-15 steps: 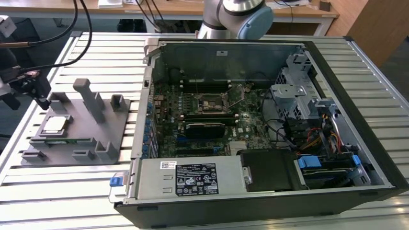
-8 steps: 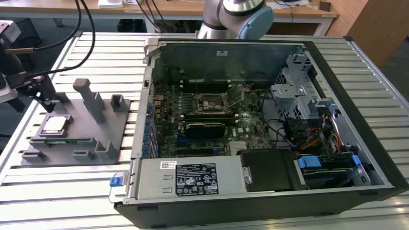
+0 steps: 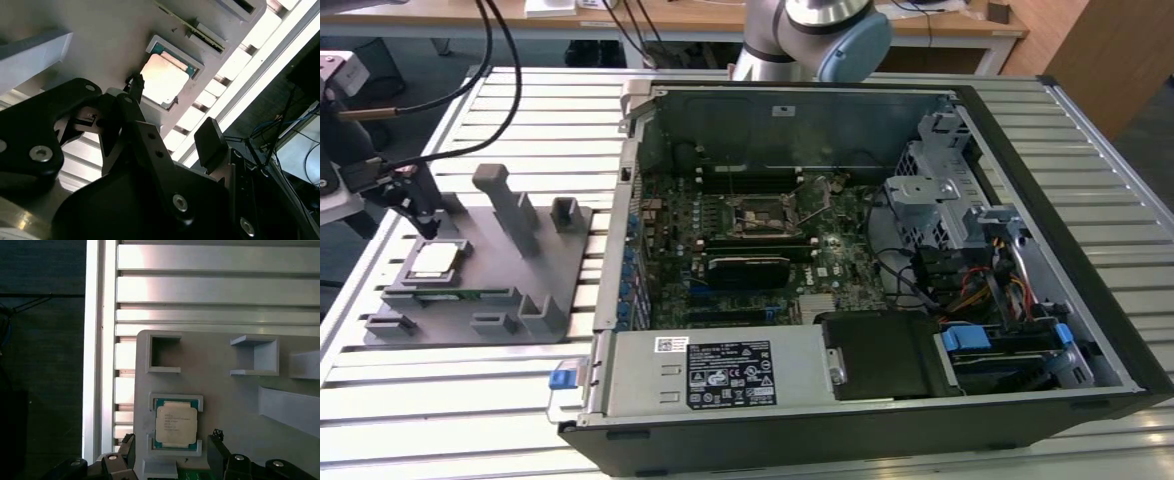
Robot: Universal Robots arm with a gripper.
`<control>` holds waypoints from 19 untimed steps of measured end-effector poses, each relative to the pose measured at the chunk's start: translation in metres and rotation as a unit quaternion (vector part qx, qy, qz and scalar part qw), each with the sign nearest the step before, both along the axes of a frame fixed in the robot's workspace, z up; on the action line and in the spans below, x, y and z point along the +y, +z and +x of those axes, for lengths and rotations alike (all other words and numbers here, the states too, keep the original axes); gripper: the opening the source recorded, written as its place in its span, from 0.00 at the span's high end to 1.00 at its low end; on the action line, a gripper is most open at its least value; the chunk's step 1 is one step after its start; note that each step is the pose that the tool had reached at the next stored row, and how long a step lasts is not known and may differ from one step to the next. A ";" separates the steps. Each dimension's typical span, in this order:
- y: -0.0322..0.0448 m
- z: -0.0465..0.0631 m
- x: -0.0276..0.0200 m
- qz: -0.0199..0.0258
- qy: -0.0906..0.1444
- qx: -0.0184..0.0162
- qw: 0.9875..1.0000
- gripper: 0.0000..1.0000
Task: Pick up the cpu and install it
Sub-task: 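Pick up the cpu and move it towards the insertion slot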
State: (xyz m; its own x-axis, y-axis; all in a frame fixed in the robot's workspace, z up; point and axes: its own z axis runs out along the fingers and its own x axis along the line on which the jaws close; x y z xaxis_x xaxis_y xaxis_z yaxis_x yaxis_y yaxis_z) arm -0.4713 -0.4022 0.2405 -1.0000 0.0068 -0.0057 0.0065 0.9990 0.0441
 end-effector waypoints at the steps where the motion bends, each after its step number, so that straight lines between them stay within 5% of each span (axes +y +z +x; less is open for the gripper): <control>1: -0.0012 0.001 0.0000 0.000 0.000 -0.001 1.000 0.32; 14: -0.0221 0.005 0.0000 0.000 -0.002 -0.005 1.000 0.32; 19: -0.0225 0.005 0.0000 0.000 -0.002 -0.005 1.000 0.32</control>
